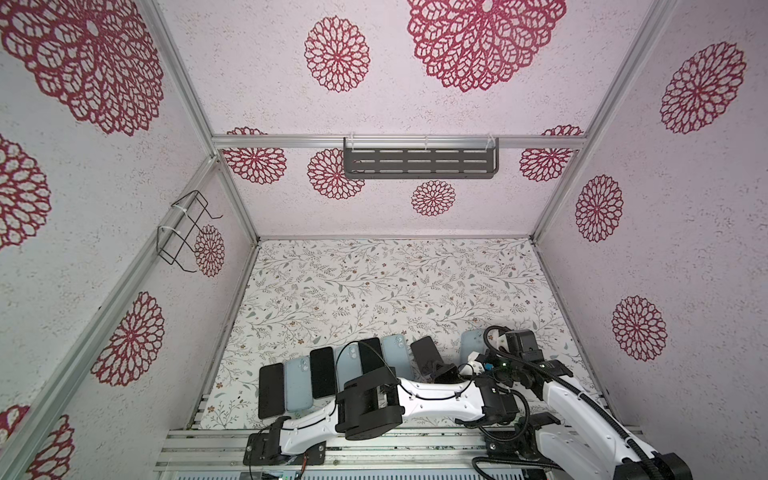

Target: Take the phone out of the phone case

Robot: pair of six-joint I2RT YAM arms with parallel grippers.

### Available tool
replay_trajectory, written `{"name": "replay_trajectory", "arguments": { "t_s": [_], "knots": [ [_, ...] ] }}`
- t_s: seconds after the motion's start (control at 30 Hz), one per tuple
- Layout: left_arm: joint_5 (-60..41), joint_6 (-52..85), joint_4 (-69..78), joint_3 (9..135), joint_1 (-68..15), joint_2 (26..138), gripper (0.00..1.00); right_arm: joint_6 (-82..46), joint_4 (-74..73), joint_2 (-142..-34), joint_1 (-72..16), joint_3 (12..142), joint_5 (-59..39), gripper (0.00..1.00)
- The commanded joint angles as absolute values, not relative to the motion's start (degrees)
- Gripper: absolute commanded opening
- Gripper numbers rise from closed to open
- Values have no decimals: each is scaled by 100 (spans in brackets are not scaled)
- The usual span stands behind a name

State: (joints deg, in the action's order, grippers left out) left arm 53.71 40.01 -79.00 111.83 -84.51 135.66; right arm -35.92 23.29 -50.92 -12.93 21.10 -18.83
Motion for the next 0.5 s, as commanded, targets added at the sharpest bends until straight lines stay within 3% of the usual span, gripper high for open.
{"name": "replay_trajectory", "arguments": {
  "t_s": [0.0, 0.2, 0.37, 0.47],
  "knots": [
    [4760, 3766, -7772, 11130, -8636, 13942, 8, -3372, 2070, -5109, -1274, 2417, -2219, 0],
    [4707, 3834, -7459, 10927, -8639, 13805, 35, -3296, 2100, -5159, -1209, 2419, -2276, 0],
    [4715, 3842, -7287, 10850, -8613, 13673, 42, -3258, 2144, -5156, -1181, 2419, -2283, 0],
    [4746, 3886, -7268, 10827, -8607, 13589, 56, -3224, 2155, -5211, -1184, 2425, -2290, 0]
  ]
}}
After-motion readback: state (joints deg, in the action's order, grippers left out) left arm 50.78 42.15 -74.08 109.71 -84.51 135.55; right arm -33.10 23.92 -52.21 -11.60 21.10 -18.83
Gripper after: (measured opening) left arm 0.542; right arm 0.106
